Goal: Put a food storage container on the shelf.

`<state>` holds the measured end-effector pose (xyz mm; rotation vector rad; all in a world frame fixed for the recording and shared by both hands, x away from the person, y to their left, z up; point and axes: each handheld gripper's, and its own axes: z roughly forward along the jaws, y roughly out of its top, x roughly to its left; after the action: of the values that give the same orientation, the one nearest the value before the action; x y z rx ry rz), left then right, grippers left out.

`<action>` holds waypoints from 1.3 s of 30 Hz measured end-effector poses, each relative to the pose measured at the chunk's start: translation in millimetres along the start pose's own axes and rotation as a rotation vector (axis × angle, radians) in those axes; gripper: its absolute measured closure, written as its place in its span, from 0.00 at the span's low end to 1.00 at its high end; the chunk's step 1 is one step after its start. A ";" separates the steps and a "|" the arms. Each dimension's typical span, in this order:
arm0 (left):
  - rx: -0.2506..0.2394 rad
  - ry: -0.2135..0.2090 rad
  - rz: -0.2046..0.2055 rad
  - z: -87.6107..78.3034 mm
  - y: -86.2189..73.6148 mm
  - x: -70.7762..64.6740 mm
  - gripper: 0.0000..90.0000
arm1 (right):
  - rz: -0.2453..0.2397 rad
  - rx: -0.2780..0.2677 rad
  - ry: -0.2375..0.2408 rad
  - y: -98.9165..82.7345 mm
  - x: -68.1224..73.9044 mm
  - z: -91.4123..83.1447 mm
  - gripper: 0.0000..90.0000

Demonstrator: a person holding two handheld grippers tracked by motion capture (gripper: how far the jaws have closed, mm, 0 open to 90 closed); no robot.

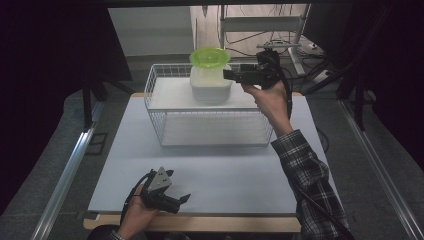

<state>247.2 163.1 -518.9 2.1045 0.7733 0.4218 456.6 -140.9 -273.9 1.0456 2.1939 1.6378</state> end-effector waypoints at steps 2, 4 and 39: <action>-0.003 -0.002 -0.004 -0.3 -0.1 0.1 0.03 | -0.020 0.001 0.000 -5.4 1.4 -2.6 0.19; -0.006 -0.002 -0.006 -0.6 -0.2 0.3 0.03 | -0.024 -0.001 0.008 -11.3 2.9 -5.2 0.18; -0.006 -0.002 0.003 -0.4 -1.3 0.3 0.03 | -0.227 0.096 0.017 -118.9 36.2 -7.9 0.07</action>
<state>246.7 164.1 -519.7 2.1007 0.7672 0.4236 377.0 -139.0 -369.7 0.7729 2.3246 1.4621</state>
